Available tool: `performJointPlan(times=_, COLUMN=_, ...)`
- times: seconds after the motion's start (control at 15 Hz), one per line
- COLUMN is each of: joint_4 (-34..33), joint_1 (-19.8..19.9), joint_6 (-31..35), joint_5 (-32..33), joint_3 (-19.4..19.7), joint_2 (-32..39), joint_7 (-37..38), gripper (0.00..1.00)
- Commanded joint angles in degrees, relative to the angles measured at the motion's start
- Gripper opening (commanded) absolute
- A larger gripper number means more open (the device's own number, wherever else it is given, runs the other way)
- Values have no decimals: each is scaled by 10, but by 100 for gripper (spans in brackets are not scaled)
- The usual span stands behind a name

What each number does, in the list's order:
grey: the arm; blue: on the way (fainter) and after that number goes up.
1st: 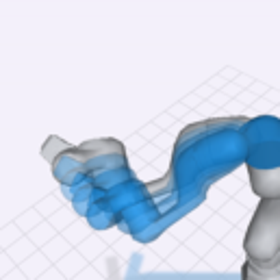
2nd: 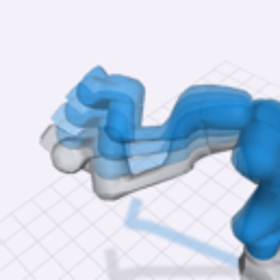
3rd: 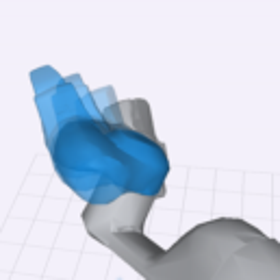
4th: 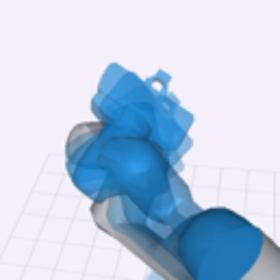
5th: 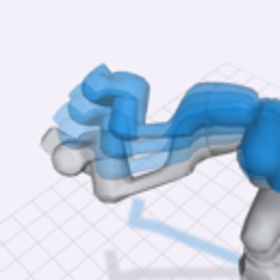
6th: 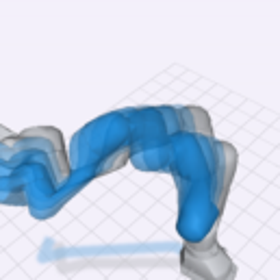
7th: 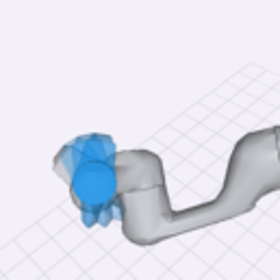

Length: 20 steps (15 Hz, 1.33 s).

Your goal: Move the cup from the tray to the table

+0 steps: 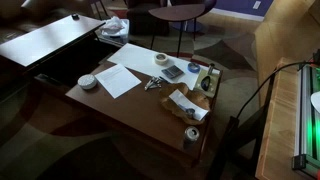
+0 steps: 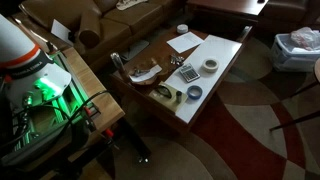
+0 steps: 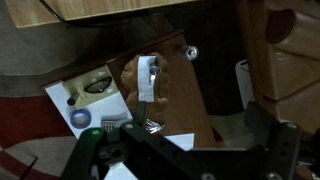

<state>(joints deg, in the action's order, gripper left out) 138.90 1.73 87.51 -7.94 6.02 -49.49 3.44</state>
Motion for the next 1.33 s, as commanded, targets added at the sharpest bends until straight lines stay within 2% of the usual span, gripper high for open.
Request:
performJointPlan(times=0.0, joint_4=-2, joint_1=13, joint_6=-3, joint_5=-6, joint_3=-8, joint_2=2, joint_7=-8, gripper=100)
performJointPlan(times=0.87, joint_4=-2, joint_1=13, joint_6=-3, joint_5=-6, joint_3=-8, joint_2=2, joint_7=-8, gripper=100)
performJointPlan(times=1.07, joint_4=39, joint_1=-5, joint_6=11, joint_5=-18, joint_3=-35, joint_2=12, joint_7=-7, gripper=100)
performJointPlan(times=1.27, joint_4=98, joint_1=-23, joint_6=49, joint_5=-43, joint_3=-91, joint_2=41, joint_7=18, gripper=100)
